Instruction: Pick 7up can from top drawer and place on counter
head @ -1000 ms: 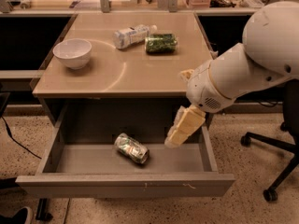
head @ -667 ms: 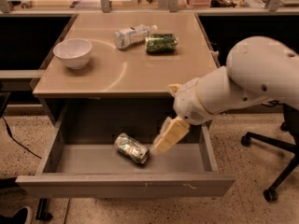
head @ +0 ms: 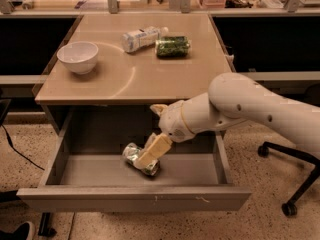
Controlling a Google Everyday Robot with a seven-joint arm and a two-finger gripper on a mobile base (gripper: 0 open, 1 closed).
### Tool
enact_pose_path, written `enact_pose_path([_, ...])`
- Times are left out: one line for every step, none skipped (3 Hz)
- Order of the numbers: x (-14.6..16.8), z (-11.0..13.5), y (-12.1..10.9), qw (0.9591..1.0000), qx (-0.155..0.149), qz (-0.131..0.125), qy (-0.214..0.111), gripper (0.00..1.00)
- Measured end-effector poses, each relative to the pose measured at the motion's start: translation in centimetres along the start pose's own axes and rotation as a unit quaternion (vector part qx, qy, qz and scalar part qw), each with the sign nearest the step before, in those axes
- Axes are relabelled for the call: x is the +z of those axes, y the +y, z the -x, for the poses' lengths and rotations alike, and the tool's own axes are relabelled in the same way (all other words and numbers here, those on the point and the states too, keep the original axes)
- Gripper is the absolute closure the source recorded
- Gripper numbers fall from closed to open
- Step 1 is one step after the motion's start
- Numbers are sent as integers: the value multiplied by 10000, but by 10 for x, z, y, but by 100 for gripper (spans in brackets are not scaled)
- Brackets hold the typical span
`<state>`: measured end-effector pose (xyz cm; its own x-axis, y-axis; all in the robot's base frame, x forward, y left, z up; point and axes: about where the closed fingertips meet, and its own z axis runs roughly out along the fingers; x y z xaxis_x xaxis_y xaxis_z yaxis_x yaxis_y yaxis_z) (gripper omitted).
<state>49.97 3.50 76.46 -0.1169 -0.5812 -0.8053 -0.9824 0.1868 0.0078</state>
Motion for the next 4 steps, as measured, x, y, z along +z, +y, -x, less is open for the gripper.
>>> enact_pose_path([21,-6,-5,9996,98,-240,110,0])
enact_pose_path([32,-11,-15,9959,75,-770,466,0])
enact_pose_path([38,-17,-27,9911,99,-1117,711,0])
enact_pose_path([36,-14,-26,9908,108,-1151,703,0])
